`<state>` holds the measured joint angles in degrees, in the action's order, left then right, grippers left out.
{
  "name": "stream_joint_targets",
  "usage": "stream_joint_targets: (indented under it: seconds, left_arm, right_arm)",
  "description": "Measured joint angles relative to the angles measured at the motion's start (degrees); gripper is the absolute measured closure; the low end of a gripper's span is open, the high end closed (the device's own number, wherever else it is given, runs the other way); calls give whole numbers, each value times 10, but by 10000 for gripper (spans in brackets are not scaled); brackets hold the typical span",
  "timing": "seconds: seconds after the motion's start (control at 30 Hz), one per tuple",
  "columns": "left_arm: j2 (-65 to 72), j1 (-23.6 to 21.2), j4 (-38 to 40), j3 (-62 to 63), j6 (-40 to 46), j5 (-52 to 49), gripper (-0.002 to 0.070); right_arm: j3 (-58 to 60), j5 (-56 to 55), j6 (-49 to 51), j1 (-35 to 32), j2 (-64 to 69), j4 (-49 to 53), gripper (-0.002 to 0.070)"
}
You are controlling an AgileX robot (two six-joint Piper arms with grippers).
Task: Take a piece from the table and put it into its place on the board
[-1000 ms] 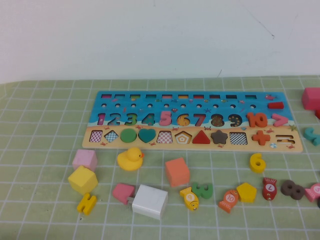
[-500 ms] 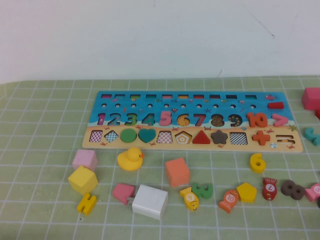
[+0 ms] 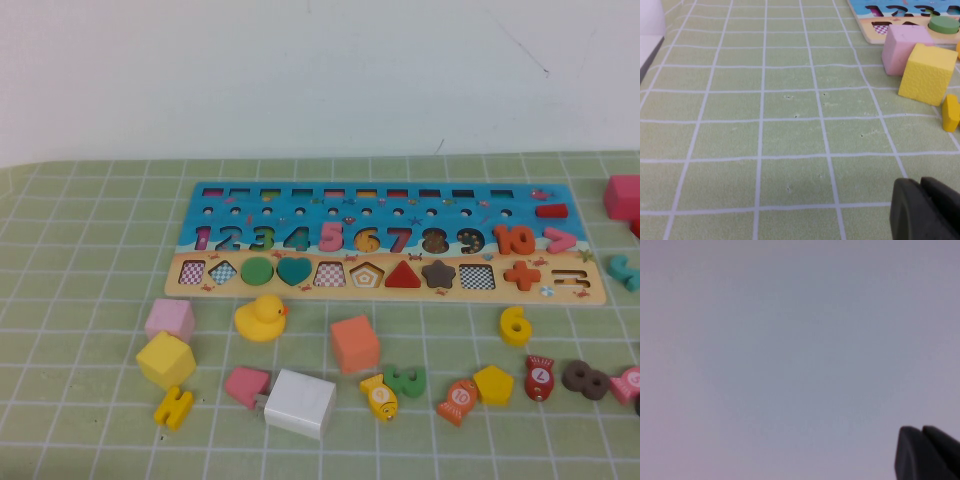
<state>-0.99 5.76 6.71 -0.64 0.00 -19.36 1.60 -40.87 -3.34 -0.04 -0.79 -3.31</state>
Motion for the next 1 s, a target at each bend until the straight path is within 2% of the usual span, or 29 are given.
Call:
stream_joint_targets:
  seconds: [0.17, 0.27, 0.53, 0.83, 1.0]
  left_arm:
    - [0, 0, 0, 0, 0, 0, 677]
    - [0, 0, 0, 0, 0, 0, 677]
    - [0, 0, 0, 0, 0, 0, 677]
    - [0, 0, 0, 0, 0, 0, 677]
    - [0, 0, 0, 0, 0, 0, 677]
  right_arm:
    - [0, -78, 19, 0, 0, -11, 679]
    - [-9, -57, 6, 0, 0, -39, 679]
    - [-202, 200, -101, 0, 18, -59, 679]
    - [-390, 504, -113, 0, 207, -59, 679]
    - [-401, 553, -113, 0, 296, -58, 679]
